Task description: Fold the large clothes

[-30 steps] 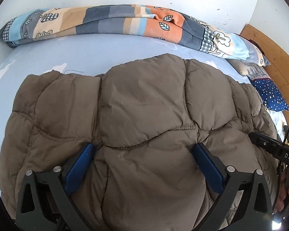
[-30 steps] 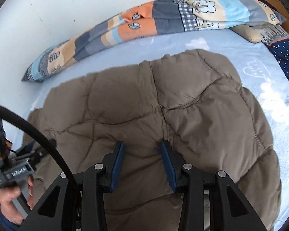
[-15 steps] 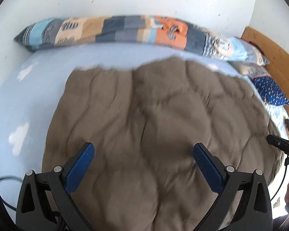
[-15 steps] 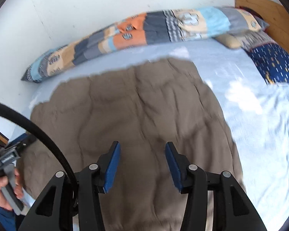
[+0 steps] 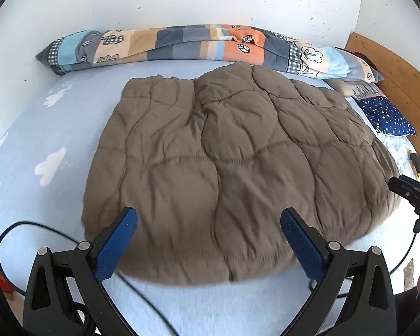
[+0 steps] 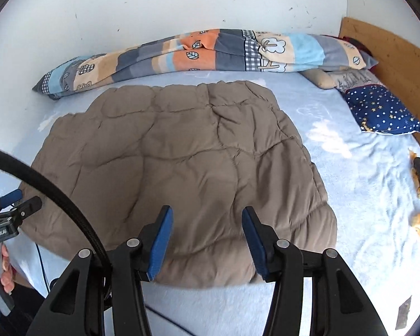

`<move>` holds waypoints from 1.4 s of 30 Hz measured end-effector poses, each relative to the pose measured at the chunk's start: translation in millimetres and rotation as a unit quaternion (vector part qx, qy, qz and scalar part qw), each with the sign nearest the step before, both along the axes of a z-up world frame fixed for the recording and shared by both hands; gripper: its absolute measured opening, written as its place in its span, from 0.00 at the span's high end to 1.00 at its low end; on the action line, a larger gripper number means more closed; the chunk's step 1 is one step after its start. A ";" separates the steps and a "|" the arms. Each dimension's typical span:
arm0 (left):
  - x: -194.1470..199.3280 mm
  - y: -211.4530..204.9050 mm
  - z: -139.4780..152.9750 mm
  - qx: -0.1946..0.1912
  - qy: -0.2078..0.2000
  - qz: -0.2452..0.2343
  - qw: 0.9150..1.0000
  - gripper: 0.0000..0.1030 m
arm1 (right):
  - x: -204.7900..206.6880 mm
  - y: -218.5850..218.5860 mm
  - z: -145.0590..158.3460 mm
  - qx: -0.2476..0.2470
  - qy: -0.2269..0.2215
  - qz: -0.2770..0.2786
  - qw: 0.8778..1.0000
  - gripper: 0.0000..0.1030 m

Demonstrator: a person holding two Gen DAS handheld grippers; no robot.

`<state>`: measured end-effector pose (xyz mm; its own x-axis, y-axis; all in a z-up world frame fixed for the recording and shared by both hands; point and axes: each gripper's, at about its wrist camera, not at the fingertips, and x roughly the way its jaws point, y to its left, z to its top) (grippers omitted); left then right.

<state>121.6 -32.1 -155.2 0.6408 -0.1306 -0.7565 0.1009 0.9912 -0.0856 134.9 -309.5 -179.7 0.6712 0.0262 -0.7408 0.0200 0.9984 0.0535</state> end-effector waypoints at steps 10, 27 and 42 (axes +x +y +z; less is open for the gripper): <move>-2.2 0.0 -27.2 0.039 0.011 0.017 0.999 0.00 | -12.3 36.7 -13.3 -0.021 0.009 0.034 0.999 0.47; 8.3 -8.7 -43.6 0.074 -0.007 0.016 0.997 0.00 | 10.9 48.6 -52.8 -0.068 0.045 0.042 0.996 0.43; -18.5 -10.0 -28.6 0.068 -0.058 0.014 0.996 0.00 | -17.1 60.9 -41.4 -0.107 0.014 0.045 0.993 0.39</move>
